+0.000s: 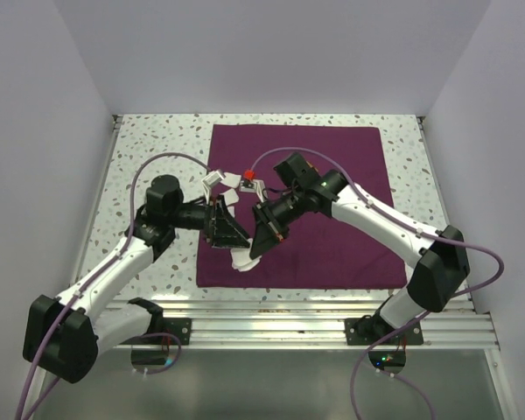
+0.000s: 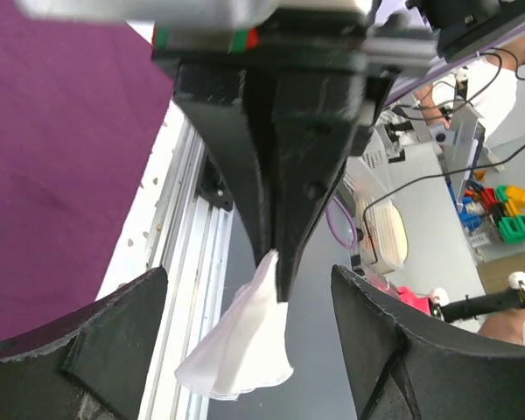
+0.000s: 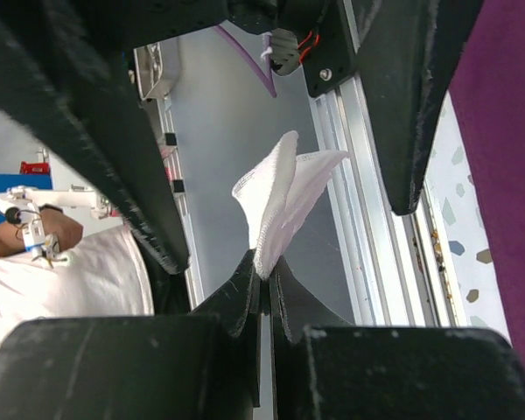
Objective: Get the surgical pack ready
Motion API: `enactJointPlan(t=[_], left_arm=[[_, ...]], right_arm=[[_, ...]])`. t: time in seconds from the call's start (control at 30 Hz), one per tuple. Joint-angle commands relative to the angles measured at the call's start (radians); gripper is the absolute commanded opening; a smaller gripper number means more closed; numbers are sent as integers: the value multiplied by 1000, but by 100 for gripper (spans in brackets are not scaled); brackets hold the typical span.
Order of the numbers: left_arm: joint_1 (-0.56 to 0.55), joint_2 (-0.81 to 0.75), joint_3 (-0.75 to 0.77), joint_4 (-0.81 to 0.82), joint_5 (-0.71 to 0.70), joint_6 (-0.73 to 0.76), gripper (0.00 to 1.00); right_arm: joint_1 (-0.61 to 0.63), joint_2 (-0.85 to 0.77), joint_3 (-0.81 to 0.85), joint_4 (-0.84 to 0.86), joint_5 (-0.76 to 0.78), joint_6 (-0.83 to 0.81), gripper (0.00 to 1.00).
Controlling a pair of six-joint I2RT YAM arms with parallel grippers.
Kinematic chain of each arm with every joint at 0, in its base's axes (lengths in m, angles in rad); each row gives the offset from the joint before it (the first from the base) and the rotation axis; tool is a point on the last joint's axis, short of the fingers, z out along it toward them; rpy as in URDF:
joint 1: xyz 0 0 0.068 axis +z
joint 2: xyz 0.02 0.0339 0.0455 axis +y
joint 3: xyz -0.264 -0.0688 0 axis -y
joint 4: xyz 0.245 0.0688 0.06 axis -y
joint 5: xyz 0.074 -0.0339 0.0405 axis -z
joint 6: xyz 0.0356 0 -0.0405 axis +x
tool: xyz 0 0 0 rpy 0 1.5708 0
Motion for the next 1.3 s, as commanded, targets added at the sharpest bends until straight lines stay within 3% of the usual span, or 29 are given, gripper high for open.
enactJointPlan(t=[0.0, 0.17, 0.33, 0.47, 0.53, 0.6, 0.63, 0.7, 0.73, 0.83, 0.97, 1.03, 1.1, 1.13, 1.17, 1.27], left_arm=[[-12, -26, -15, 40, 56, -7, 79], [-30, -37, -26, 36, 97, -18, 78], [-38, -51, -49, 48, 117, -43, 68], [-41, -43, -51, 51, 122, -56, 43], [-41, -42, -49, 56, 116, -63, 36], [-41, -36, -48, 62, 113, -69, 17], [-41, -32, -45, 59, 111, -69, 0], [-41, -26, -38, 45, 99, -61, 0], [-41, -26, -32, 39, 93, -56, 0], [-35, -13, 0, -44, 35, 14, 0], [63, 53, 49, -352, -138, 204, 0], [137, 63, 43, -387, -168, 220, 0], [229, 64, 52, -420, -279, 253, 0], [250, 72, 96, -509, -348, 279, 0], [301, 90, 106, -529, -457, 290, 0], [437, 124, 89, -498, -524, 267, 0]], right_arm=[[0, -52, 5, -3, -47, -3, 0], [0, -49, 34, -45, -45, -29, 0], [0, -29, 63, -79, -33, -57, 0], [0, -27, 66, -69, -31, -54, 0], [1, -19, 71, -76, -28, -55, 0], [0, -12, 82, -79, -18, -54, 0], [1, -7, 88, -88, 13, -51, 0], [1, 11, 117, -114, 73, -49, 13], [0, 17, 132, -131, 138, -37, 15], [-6, 37, 166, -164, 315, 6, 30], [-74, 50, 168, -207, 609, 90, 52], [-153, 43, 131, -221, 649, 133, 55], [-213, 37, 99, -223, 628, 150, 56], [-259, 37, 74, -229, 622, 150, 56], [-275, 37, 68, -235, 617, 146, 56], [-289, 43, 72, -266, 621, 112, 56]])
